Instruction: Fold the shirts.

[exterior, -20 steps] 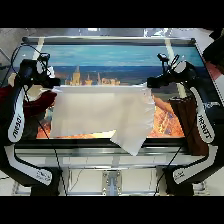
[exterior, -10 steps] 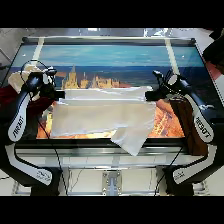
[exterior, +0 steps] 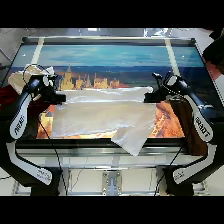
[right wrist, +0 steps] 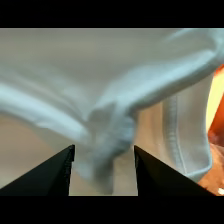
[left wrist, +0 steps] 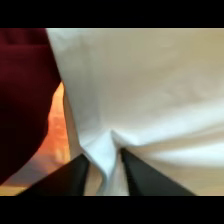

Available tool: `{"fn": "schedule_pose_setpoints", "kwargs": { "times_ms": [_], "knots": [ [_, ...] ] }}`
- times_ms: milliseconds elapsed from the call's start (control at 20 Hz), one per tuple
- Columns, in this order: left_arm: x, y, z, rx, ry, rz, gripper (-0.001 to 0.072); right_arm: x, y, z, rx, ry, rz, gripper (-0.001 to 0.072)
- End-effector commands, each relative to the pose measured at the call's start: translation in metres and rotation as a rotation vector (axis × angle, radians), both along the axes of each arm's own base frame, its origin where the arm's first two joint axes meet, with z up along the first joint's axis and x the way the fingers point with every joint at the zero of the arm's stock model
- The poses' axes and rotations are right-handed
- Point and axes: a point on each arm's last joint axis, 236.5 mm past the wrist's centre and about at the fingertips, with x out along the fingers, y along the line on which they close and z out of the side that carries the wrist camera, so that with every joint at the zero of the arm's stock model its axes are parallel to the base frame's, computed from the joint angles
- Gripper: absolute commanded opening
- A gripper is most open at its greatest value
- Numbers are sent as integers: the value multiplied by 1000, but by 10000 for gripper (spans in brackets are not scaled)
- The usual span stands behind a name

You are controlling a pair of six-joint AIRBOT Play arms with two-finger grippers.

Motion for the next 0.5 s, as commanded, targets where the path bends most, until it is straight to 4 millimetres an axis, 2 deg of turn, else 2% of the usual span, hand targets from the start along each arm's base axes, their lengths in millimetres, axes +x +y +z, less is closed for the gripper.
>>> {"fn": "schedule_pose_setpoints", "kwargs": {
  "times_ms": [0,100,150,200,250,300,350,400,450],
  "knots": [
    [-3,1,31,-5,-36,8,521,-12,-10,43,-5,46,30,423],
    [2,5,93,3,-175,15,522,-30,-49,98,-113,69,59,411],
    [1,12,130,17,-259,26,522,-42,-79,128,-196,68,43,411],
    [-7,24,168,36,-346,50,522,-57,-107,158,-263,54,2,412],
    [-23,41,192,46,-405,107,522,-68,-124,180,-272,18,-49,412],
    [-48,59,195,47,-418,202,522,-79,-129,195,-231,-27,-102,412],
    [-84,78,179,43,-393,323,522,-90,-127,199,-157,-71,-151,412],
    [-120,90,151,34,-351,438,521,-103,-122,191,-85,-94,-201,412],
    [-155,92,118,-7,-305,562,520,-115,-112,173,-15,-94,-247,412]
  ]
}}
